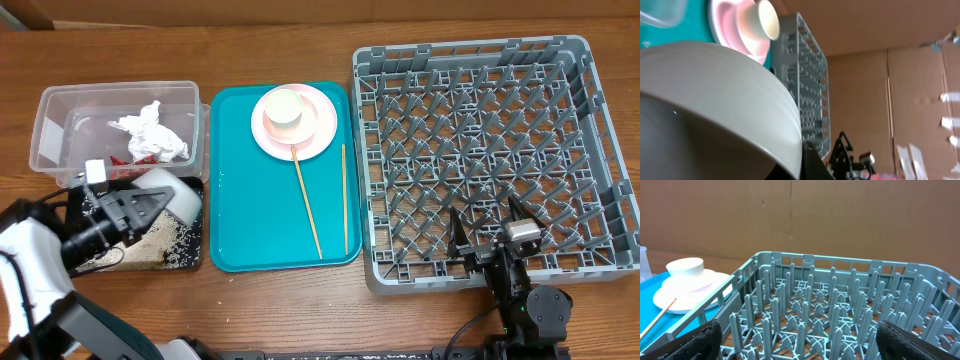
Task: Sort waste into correct bins and load items into the dishwasher
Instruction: 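Bring the empty bowl back and set it on the teal tray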
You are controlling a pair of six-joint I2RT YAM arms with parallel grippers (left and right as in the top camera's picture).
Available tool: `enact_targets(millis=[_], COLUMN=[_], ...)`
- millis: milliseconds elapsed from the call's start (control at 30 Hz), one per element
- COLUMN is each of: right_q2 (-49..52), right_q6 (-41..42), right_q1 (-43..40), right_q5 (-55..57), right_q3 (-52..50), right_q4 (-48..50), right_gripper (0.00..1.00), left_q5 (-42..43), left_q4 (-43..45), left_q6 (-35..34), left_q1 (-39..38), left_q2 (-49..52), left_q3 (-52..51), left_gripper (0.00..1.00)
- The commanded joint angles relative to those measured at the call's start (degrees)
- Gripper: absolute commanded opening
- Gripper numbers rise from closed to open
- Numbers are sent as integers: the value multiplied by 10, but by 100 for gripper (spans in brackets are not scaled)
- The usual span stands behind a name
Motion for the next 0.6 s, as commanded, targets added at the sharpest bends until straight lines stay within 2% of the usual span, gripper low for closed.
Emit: enact_targets(millis=[0,100,333,567], right_q2=[-2,-2,-2,-2], right_q6=[2,2,2,2], right_q1=[0,0,0,0], right_q5=[-1,-1,-1,-1], right_q3=[-6,-6,-6,-6], right_q4=[3,3,3,3], right_gripper=[100,100,100,100], left_q5=[-20,-68,-269,-522], left_q4=[30,80,209,251], left_q6=[-70,-155,-368,-466], left_q1=[-58,-102,-255,-445], left_q2=[-40,-60,-117,-115], left_q3=[17,24,25,25], left_gripper=[4,4,4,4])
